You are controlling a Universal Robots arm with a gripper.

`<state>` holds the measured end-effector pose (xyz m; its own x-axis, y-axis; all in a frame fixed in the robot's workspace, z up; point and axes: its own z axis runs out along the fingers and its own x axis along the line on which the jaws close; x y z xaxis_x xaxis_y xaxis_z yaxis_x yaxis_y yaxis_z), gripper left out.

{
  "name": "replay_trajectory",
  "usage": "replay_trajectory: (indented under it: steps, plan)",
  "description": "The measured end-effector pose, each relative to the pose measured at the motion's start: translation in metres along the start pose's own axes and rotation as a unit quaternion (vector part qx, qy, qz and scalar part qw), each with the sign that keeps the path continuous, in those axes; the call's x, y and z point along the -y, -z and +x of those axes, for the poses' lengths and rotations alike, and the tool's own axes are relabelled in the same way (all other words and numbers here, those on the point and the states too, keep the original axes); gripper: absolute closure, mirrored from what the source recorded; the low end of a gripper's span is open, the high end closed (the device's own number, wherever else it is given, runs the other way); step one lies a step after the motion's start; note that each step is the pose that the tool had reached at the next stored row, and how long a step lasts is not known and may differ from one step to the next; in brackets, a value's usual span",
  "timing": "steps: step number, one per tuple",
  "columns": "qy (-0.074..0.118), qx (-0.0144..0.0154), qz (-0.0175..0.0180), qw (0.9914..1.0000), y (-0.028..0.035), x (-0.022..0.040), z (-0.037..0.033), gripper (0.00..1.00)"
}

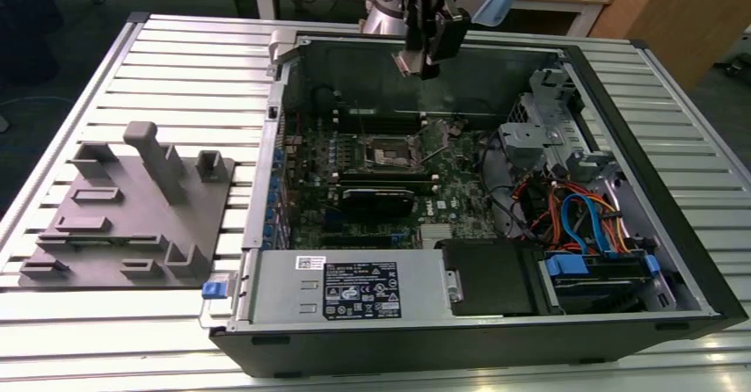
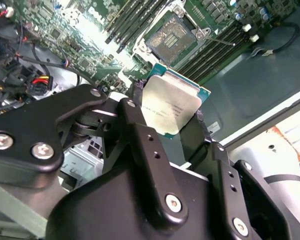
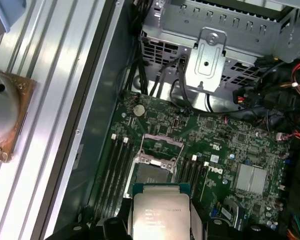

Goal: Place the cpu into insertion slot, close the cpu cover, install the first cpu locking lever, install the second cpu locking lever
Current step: 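Place the cpu into insertion slot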

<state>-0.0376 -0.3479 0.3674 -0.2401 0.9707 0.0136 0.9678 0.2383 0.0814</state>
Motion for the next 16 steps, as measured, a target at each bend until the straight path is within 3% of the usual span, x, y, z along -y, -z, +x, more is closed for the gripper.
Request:
replay_trajectory:
  steps: [16]
  plan:
    - [-0.010,0.0009,-0.0002,0.99994,-0.0005,0.0001,0.0000,0.46]
